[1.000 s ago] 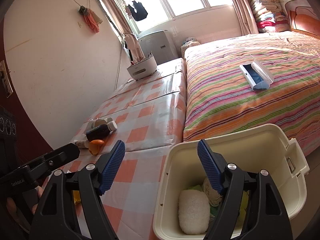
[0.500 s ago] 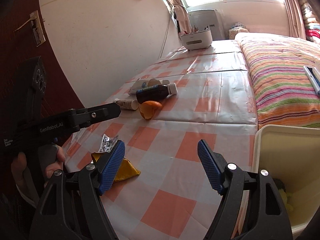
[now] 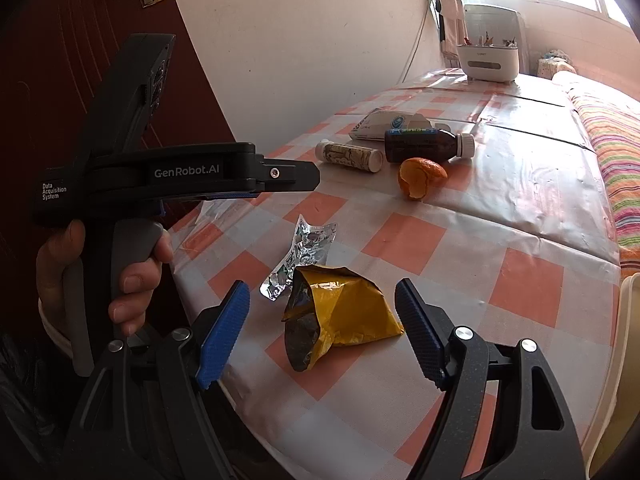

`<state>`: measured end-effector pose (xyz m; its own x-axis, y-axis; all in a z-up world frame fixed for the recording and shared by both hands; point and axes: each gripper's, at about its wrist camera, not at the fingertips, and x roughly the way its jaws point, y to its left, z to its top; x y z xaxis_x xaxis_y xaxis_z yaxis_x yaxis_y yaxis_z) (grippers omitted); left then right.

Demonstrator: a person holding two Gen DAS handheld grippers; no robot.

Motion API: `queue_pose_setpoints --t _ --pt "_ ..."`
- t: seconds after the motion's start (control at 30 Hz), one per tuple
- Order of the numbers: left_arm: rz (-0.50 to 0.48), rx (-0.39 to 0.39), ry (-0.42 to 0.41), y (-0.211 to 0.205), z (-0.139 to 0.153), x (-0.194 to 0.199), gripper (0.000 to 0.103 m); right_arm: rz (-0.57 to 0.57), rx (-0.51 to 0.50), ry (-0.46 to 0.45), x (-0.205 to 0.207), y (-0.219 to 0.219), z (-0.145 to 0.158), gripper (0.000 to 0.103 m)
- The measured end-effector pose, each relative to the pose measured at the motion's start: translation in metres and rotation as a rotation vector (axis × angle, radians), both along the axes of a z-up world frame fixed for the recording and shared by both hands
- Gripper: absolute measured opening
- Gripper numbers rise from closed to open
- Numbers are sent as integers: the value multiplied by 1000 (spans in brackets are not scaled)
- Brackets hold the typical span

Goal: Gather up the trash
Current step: 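Move the left tool to the silver blister pack while the right tool approaches the yellow snack bag, then grasp the silver blister pack with the left tool while the right tool grasps the yellow bag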

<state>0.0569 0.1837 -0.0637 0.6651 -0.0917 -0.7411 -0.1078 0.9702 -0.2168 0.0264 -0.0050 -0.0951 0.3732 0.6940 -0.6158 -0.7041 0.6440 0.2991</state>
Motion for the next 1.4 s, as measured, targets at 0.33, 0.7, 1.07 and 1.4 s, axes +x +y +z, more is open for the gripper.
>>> queue_pose_setpoints --t 0.33,0.7,1.07,1.4 --pt "-27 -21 122 13 -26 -3 80 11 -166 -34 -3 25 -16 45" --pt "-76 4 162 3 -38 0 80 -108 -156 -26 15 2 -15 20" --pt "-99 72 106 -11 -45 8 32 -184 -99 -28 22 -19 -6 20" --pt "-100 139 -2 -27 -24 15 16 -241 -70 -43 26 -40 0 20"
